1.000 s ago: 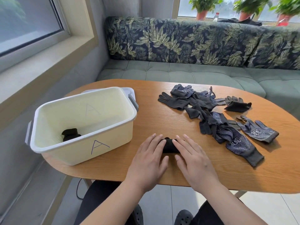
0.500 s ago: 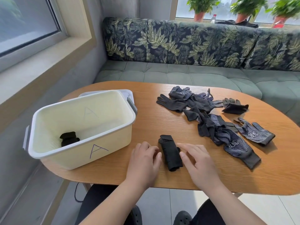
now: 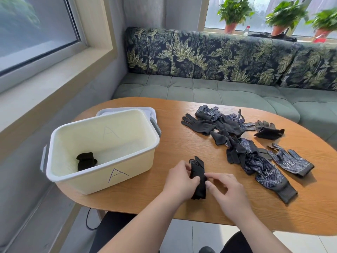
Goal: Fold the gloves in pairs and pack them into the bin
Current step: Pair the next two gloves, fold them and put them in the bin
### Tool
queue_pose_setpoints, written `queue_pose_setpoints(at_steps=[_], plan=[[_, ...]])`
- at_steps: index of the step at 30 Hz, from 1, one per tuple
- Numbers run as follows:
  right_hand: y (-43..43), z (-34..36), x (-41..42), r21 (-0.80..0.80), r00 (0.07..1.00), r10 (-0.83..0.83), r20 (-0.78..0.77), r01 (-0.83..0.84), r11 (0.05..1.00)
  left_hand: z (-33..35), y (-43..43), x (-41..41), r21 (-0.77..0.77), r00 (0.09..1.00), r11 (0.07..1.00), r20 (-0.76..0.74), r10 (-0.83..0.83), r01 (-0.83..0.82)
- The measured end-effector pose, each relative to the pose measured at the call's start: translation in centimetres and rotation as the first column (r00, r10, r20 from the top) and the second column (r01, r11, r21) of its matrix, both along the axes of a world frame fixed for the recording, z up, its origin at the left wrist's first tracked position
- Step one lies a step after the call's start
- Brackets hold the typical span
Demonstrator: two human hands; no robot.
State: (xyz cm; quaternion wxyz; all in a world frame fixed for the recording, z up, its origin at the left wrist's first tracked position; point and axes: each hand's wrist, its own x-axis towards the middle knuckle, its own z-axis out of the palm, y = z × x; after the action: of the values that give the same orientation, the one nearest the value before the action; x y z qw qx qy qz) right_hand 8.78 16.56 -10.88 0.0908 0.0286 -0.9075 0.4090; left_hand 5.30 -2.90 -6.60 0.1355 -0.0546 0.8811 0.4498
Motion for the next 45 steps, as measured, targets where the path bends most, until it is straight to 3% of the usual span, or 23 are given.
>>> queue_pose_setpoints(at_steps=[6, 10, 13, 16, 23, 31, 35, 37, 39, 43, 45], plan=[[-0.2, 1.8, -1.5, -0.302, 0.972, -0.023, 0.232, 0.094, 0.949, 1.3, -1.1, 0.2, 0.402, 0.981, 0.901, 0.165, 0.105, -0.164], [-1.2, 5.0, -2.5, -0.432, 0.943, 0.057, 0.328, 0.096, 0.897, 4.4, -2.6, 0.3, 0.578, 0.983, 0.798, 0.159, 0.097, -0.172], [-2.9, 8.5, -3.0, -0.630, 0.922, 0.240, 0.303, 0.005, 0.776, 6.8, -3.7, 0.3, 0.598, 0.990, 0.789, 0.079, 0.119, -0.143], [-5.0, 12.2, -3.8, -0.716, 0.904, 0.370, 0.216, -0.111, 0.689, 9.2, -4.9, 0.0, 0.616, 0.984, 0.777, -0.018, 0.176, -0.127], [-10.2, 16.3, -7.0, -0.716, 0.895, 0.387, 0.221, -0.120, 0.688, 12.6, -9.6, -0.8, 0.604, 0.960, 0.782, -0.099, 0.263, -0.153], [-17.6, 18.0, -9.9, -0.629, 0.850, 0.442, 0.286, -0.181, 0.756, 13.2, -17.1, -1.5, 0.475, 0.937, 0.848, -0.122, 0.327, -0.234], [-20.7, 17.5, -11.0, -0.616, 0.779, 0.503, 0.373, -0.197, 0.762, 12.6, -21.3, -1.7, 0.269, 0.937, 0.936, -0.199, 0.286, -0.229], [-22.2, 17.0, -11.5, -0.581, 0.754, 0.514, 0.409, -0.220, 0.784, 12.1, -23.6, -1.7, 0.054, 0.928, 0.967, -0.274, 0.254, -0.249], [-23.6, 16.2, -12.0, -0.490, 0.755, 0.491, 0.434, -0.259, 0.832, 11.8, -25.9, -1.5, -0.171, 0.903, 0.938, -0.366, 0.225, -0.302], [-25.6, 14.7, -12.9, -0.230, 0.799, 0.402, 0.448, -0.331, 0.915, 10.7, -29.4, -1.2, -0.300, 0.897, 0.902, -0.408, 0.173, -0.310], [-26.5, 14.1, -13.6, -0.010, 0.828, 0.355, 0.434, -0.390, 0.921, 9.9, -30.2, -1.2, -0.330, 0.907, 0.899, -0.395, 0.147, -0.289]])
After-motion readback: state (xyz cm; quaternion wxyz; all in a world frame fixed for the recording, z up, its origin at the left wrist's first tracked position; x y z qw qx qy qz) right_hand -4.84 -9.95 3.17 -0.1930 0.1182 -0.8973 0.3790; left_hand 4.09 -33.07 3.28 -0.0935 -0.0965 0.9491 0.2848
